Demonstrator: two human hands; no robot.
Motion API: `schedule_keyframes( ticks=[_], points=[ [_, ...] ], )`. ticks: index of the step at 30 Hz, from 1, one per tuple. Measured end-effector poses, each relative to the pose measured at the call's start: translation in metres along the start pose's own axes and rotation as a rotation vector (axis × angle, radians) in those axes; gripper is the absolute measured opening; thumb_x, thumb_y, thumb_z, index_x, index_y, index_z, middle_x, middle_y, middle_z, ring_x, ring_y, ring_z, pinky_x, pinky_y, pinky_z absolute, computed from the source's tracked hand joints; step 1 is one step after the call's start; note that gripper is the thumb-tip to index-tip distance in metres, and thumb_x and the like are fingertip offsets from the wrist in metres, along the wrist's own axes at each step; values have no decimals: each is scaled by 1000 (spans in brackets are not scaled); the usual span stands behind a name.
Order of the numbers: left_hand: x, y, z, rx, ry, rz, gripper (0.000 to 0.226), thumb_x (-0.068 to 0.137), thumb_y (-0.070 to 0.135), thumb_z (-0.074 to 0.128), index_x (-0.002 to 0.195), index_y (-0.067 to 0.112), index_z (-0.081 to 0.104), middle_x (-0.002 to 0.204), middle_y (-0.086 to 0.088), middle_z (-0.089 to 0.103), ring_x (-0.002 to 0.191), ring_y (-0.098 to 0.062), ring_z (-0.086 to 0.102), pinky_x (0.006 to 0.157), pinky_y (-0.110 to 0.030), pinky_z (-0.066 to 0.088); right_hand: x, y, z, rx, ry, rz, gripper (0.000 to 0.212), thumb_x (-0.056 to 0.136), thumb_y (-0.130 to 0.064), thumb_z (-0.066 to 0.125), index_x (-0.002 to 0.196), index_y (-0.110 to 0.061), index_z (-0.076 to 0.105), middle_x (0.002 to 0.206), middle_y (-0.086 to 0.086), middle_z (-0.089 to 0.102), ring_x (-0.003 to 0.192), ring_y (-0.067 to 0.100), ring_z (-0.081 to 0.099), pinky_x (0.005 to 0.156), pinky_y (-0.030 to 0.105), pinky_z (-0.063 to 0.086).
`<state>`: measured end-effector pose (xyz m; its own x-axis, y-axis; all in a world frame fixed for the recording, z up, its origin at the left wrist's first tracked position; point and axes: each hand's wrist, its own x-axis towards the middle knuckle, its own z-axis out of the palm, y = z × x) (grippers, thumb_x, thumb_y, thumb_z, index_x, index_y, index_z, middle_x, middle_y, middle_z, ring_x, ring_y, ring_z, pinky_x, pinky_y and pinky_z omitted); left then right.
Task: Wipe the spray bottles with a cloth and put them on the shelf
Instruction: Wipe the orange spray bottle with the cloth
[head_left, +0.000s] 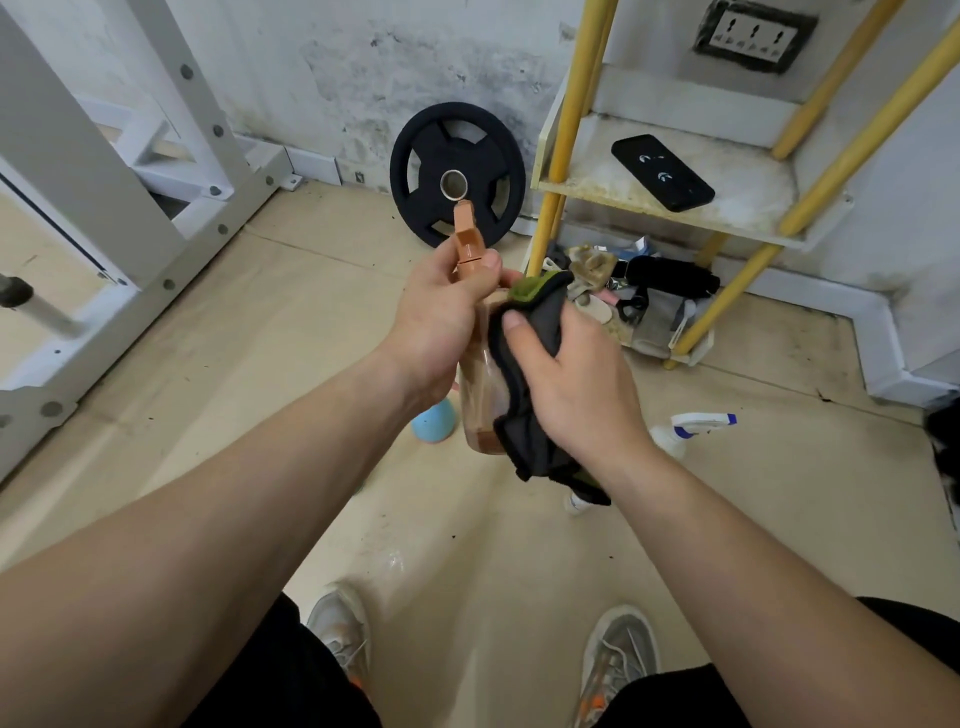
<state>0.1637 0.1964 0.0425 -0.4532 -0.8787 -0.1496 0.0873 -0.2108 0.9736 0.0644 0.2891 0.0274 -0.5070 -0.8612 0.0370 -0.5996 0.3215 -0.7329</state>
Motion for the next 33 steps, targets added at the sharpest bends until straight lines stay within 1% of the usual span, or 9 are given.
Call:
schedule_keyframes(
  ticks=[3, 5, 8, 11, 14, 19, 22, 25, 33],
  points=[
    [-1, 4, 1, -18, -30, 28, 22, 105, 14, 50, 117, -3, 53, 89, -5, 68, 80, -21, 66, 75, -35, 56, 14, 12, -6, 309, -105, 210, 43, 92, -63, 52, 100, -26, 71, 96, -5, 75, 98, 22, 68, 90, 40, 53],
    [1, 9, 0, -89, -50, 26, 12, 104, 13, 50, 108, 3, 54, 86, -7, 66, 90, -36, 68, 82, -43, 57, 17, 22, -7, 592, -229, 436, 38, 92, -57, 61, 99, -23, 77, 96, -1, 79, 99, 24, 72, 92, 37, 53],
    [6, 14, -8, -200, -53, 1, 10, 104, 15, 49, 101, 7, 56, 85, -6, 63, 100, -44, 68, 93, -50, 54, 8, 34, -6, 909, -471, 691, 59, 81, -61, 71, 114, -13, 77, 120, 12, 72, 109, 33, 66, 109, 45, 45],
    [8, 18, -15, -308, -73, -23, 16, 104, 21, 51, 94, 10, 54, 85, -5, 63, 104, -43, 66, 88, -46, 55, -3, 35, -7, 1127, -606, 755, 64, 84, -64, 64, 115, -10, 74, 121, 20, 62, 108, 36, 56, 109, 48, 41],
    [9, 20, -15, -334, -71, -6, 16, 99, 25, 61, 92, 11, 58, 84, -4, 63, 102, -37, 68, 93, -45, 54, -11, 32, -7, 1275, -601, 709, 51, 84, -56, 66, 103, -10, 79, 109, 18, 71, 98, 33, 64, 105, 45, 49],
    [11, 19, -13, -153, 99, 16, 28, 95, 34, 66, 99, 6, 62, 92, -5, 65, 92, -20, 73, 83, -36, 55, -20, 21, 5, 1199, -252, 548, 61, 73, -42, 84, 116, -2, 70, 111, 21, 71, 94, 34, 67, 95, 50, 53],
    [11, 17, -12, -52, 162, -44, 40, 91, 54, 64, 87, 14, 58, 75, 1, 54, 66, -13, 55, 75, -32, 49, -23, 20, 6, 1073, -93, 385, 31, 82, -29, 81, 106, -12, 71, 97, 9, 75, 88, 26, 70, 79, 39, 58],
    [12, 14, -10, 90, 221, -51, 47, 93, 61, 56, 86, 14, 55, 75, 0, 49, 59, -8, 48, 59, -17, 42, -28, 14, 5, 958, -16, 256, 27, 83, -23, 81, 107, -18, 70, 101, 2, 77, 94, 20, 73, 80, 33, 57],
    [14, 14, -11, -121, 316, -140, 41, 99, 45, 57, 80, 10, 63, 72, -4, 64, 68, -22, 62, 83, -42, 54, -51, -7, 11, 568, 188, 17, 62, 74, -23, 89, 127, -21, 56, 117, -8, 65, 116, 11, 61, 100, 36, 52]
  ],
)
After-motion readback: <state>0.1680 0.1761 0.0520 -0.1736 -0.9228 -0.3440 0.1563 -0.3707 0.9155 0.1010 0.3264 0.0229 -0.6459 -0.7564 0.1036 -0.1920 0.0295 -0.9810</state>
